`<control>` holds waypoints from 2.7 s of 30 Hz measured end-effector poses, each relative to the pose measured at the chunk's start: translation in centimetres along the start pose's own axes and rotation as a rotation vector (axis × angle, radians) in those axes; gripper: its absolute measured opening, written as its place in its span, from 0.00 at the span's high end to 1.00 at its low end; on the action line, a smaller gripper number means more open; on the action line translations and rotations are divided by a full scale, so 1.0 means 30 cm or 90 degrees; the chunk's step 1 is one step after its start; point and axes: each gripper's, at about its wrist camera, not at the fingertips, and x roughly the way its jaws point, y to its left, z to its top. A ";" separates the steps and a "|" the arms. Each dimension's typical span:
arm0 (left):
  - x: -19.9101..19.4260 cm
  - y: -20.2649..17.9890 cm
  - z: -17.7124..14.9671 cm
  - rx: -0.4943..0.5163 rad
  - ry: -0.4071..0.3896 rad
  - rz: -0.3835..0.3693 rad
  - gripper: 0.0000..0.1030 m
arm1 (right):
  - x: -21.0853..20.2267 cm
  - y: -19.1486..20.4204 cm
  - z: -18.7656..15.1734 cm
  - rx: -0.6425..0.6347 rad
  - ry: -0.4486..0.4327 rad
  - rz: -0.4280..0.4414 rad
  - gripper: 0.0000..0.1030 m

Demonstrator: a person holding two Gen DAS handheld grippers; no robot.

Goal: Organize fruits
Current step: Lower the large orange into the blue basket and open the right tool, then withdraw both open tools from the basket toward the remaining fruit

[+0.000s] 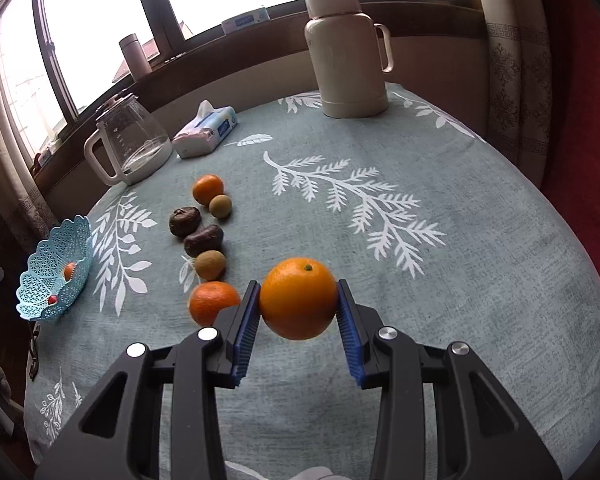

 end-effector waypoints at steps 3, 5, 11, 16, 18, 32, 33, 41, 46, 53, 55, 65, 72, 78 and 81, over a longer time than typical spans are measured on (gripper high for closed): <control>-0.014 0.015 0.012 -0.008 -0.008 0.000 0.18 | -0.019 0.088 0.031 -0.031 -0.017 0.028 0.63; -0.024 0.027 0.020 -0.015 -0.012 0.000 0.18 | -0.027 0.155 0.048 -0.054 -0.025 0.048 0.63; -0.057 0.054 0.040 -0.027 -0.030 0.002 0.17 | -0.021 0.346 0.082 -0.095 -0.019 0.121 0.63; -0.076 0.073 0.050 -0.040 -0.036 -0.007 0.17 | -0.016 0.525 0.091 -0.137 -0.016 0.175 0.63; -0.085 0.082 0.056 -0.045 -0.040 -0.010 0.17 | -0.009 0.600 0.091 -0.156 -0.011 0.196 0.63; -0.144 0.143 0.081 -0.086 -0.066 -0.024 0.16 | 0.114 0.993 -0.003 -0.257 0.059 0.255 0.63; -0.145 0.146 0.082 -0.088 -0.067 -0.023 0.16 | 0.124 1.009 -0.012 -0.263 0.063 0.254 0.63; -0.169 0.169 0.093 -0.101 -0.080 -0.022 0.16 | 0.214 1.084 -0.036 -0.285 0.095 0.235 0.63; -0.172 0.174 0.095 -0.106 -0.082 -0.021 0.16 | 0.206 1.099 -0.038 -0.290 0.095 0.246 0.62; -0.178 0.167 0.095 -0.103 -0.083 -0.024 0.16 | 0.159 1.050 0.002 -0.259 0.067 0.247 0.61; -0.178 0.162 0.094 -0.102 -0.083 -0.025 0.16 | 0.148 1.026 0.017 -0.245 0.060 0.244 0.61; -0.186 0.132 0.091 -0.093 -0.084 -0.033 0.08 | 0.093 0.925 0.058 -0.192 0.027 0.231 0.48; -0.184 0.109 0.088 -0.092 -0.086 -0.040 0.03 | 0.061 0.857 0.045 -0.171 0.007 0.215 0.40; -0.187 0.082 0.082 -0.082 -0.087 -0.046 0.03 | 0.049 0.782 0.046 -0.134 0.005 0.207 0.40; -0.189 0.065 0.080 -0.076 -0.087 -0.049 0.03 | 0.038 0.748 0.050 -0.120 -0.001 0.202 0.40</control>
